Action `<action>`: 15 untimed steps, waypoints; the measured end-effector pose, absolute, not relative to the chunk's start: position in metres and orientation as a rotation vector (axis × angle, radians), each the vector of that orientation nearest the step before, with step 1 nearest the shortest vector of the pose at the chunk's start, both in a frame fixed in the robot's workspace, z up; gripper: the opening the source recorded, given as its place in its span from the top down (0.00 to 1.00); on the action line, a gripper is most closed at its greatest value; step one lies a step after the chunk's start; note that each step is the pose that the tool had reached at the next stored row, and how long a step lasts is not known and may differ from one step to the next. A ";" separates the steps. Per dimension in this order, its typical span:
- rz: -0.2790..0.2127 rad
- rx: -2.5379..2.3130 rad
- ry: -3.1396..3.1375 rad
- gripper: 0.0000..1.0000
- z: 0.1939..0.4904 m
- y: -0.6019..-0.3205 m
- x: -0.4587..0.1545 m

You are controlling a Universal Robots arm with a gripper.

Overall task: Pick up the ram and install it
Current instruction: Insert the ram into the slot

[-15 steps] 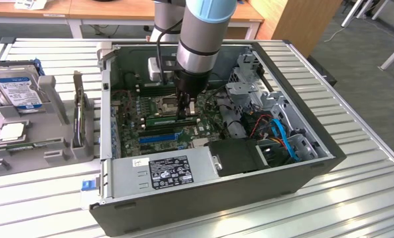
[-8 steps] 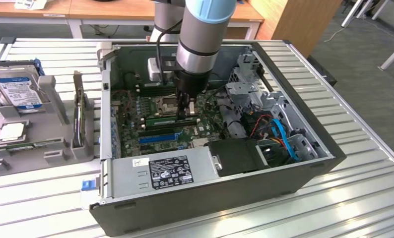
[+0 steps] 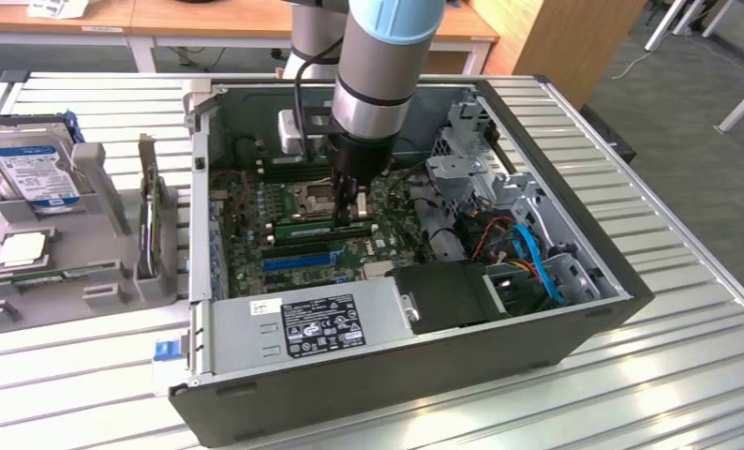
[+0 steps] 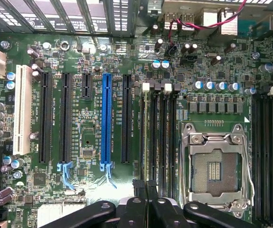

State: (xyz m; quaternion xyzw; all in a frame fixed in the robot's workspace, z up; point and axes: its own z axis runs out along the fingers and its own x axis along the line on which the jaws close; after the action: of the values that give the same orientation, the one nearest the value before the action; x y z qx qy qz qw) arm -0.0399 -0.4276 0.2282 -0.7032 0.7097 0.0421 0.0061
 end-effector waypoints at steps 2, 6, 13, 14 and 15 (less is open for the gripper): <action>0.132 -2.201 2.221 0.88 0.228 -0.428 -0.040; 0.132 -2.201 2.221 0.88 0.227 -0.428 -0.040; 0.132 -2.201 2.221 0.88 0.226 -0.428 -0.040; 0.132 -2.200 2.221 0.88 0.226 -0.428 -0.040; 0.132 -2.200 2.221 0.88 0.226 -0.428 -0.040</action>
State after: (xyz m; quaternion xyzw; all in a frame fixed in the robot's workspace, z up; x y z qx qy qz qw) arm -0.0402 -0.4276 0.2263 -0.7032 0.7097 0.0421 0.0062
